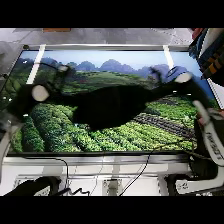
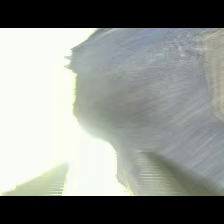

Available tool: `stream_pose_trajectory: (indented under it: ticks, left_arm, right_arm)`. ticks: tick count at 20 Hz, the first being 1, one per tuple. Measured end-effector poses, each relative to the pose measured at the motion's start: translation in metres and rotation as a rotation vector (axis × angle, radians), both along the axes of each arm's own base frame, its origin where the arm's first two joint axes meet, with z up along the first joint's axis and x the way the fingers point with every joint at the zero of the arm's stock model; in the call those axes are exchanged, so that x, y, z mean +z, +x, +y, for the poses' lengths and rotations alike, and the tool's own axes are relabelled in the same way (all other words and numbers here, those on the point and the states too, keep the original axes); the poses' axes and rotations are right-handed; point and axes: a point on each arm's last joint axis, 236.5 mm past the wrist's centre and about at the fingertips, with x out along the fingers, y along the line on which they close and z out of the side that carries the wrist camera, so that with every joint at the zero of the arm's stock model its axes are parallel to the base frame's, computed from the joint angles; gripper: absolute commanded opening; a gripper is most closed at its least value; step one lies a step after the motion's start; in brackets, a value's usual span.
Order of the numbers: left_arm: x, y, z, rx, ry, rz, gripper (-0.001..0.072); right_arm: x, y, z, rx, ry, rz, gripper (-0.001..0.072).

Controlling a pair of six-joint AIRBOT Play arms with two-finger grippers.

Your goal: Fold the clothes and pants, and hang the long-sleeved shirts on hangers.

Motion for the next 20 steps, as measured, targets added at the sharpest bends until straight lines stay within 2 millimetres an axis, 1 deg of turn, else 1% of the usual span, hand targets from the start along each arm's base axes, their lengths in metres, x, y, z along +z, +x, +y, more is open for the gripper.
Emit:
stream_pose_trajectory:
  ticks: [1, 2, 3, 5, 7, 9, 10, 11, 13, 14, 15, 16, 17, 18, 19, 20]
  left_arm:
    - [0.017, -0.004, -0.001, -0.005, -0.015, -0.034, 0.0698]
    - [0.032, -0.006, 0.0, -0.003, -0.021, -0.072, 0.0698]
    - [0.045, -0.008, 0.006, 0.003, -0.012, -0.105, 0.0698]
    - [0.068, -0.015, 0.007, 0.003, -0.027, -0.161, 0.0698]
    - [0.083, -0.021, 0.01, 0.006, -0.029, -0.2, 0.0698]
    - [0.094, -0.025, 0.012, 0.006, -0.034, -0.228, 0.0698]
    - [0.097, -0.027, 0.012, 0.006, -0.037, -0.233, 0.0698]
    - [0.099, -0.028, 0.012, 0.007, -0.036, -0.24, 0.0697]
    - [0.101, -0.029, 0.012, 0.007, -0.039, -0.246, 0.0697]
    - [0.102, -0.029, 0.013, 0.007, -0.039, -0.248, 0.0698]
    - [0.103, -0.029, 0.013, 0.007, -0.039, -0.249, 0.0697]
    - [0.103, -0.03, 0.013, 0.007, -0.039, -0.25, 0.0698]
    - [0.103, -0.03, 0.013, 0.007, -0.04, -0.251, 0.0698]
    - [0.104, -0.03, 0.013, 0.007, -0.039, -0.251, 0.0697]
    - [0.104, -0.03, 0.013, 0.007, -0.04, -0.252, 0.0698]
    - [0.104, -0.03, 0.013, 0.007, -0.04, -0.252, 0.0697]
  right_arm:
    - [0.027, 0.005, -0.017, -0.064, -0.002, -0.058, 0.0034]
    - [0.052, 0.004, -0.034, -0.123, -0.003, -0.103, 0.0034]
    - [0.072, 0.004, -0.055, -0.195, -0.023, -0.144, 0.0034]
    - [0.108, -0.005, -0.102, -0.353, -0.078, -0.209, 0.0035]
    - [0.142, -0.026, -0.151, -0.539, -0.14, -0.249, 0.0034]
    - [0.172, -0.055, -0.198, -0.741, -0.2, -0.286, 0.0034]
    - [0.184, -0.073, -0.223, -0.844, -0.241, -0.301, 0.0034]
    - [0.194, -0.098, -0.25, -0.961, -0.296, -0.303, 0.0035]
    - [0.207, -0.148, -0.294, -1.158, -0.409, -0.293, 0.0034]
    - [0.208, -0.18, -0.317, -1.267, -0.486, -0.261, 0.0034]
    - [0.209, -0.211, -0.336, -1.366, -0.553, -0.224, 0.0035]
    - [0.21, -0.243, -0.352, -1.47, -0.614, -0.179, 0.0035]
    - [0.208, -0.273, -0.363, -1.568, -0.655, -0.123, 0.0037]
    - [0.206, -0.304, -0.371, -1.683, -0.677, -0.062, 0.0065]
    - [0.205, -0.331, -0.375, -1.796, -0.685, -0.008, 0.015]
    - [0.204, -0.353, -0.378, -1.896, -0.686, 0.035, 0.0288]
